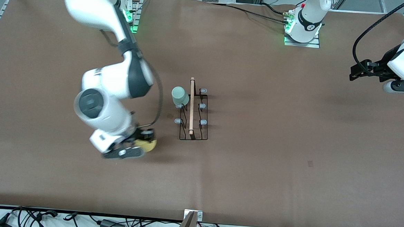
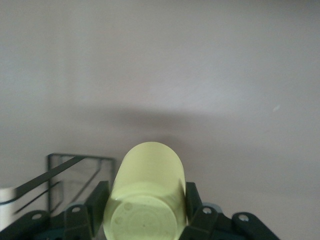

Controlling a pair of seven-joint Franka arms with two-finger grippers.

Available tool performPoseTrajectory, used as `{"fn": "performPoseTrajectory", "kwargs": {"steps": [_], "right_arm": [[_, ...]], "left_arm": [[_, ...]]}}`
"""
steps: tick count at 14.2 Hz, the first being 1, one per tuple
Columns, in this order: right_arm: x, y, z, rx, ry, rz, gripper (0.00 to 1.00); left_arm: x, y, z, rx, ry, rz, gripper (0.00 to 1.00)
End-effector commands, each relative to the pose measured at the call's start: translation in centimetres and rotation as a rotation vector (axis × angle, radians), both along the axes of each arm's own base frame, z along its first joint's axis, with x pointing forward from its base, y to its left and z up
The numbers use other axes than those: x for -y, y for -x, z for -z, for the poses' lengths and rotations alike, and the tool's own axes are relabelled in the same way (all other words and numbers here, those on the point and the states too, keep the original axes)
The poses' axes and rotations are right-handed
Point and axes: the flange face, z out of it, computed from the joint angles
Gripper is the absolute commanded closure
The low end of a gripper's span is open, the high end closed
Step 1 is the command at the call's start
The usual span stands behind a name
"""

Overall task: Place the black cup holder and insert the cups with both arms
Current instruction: 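Carry the yellow cup over the holder with the right gripper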

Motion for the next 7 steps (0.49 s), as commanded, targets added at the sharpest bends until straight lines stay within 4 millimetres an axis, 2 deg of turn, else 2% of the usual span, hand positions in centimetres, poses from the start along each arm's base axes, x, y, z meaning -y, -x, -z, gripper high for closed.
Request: {"fn": "performPoseTrajectory", "kwargs": {"steps": [1, 3, 7], "right_arm": [[-3.1, 1.8, 0.0, -0.025, -0.002, 0.054, 0.76], [-4.6, 2.5, 0.1, -0.026, -0.007, 0.084, 0.76], [-5.0, 2.9, 0.1, -0.037, -0.007, 0.097, 0.76]], "left_arm": [[-0.3, 0.0, -0.1, -0.009, 0.014, 0.019, 0.00], [-0.4, 0.0, -0.1, -0.009, 0.014, 0.018, 0.00], [-0.4, 0.0, -0.1, -0.009, 0.014, 0.018, 0.00]]}}
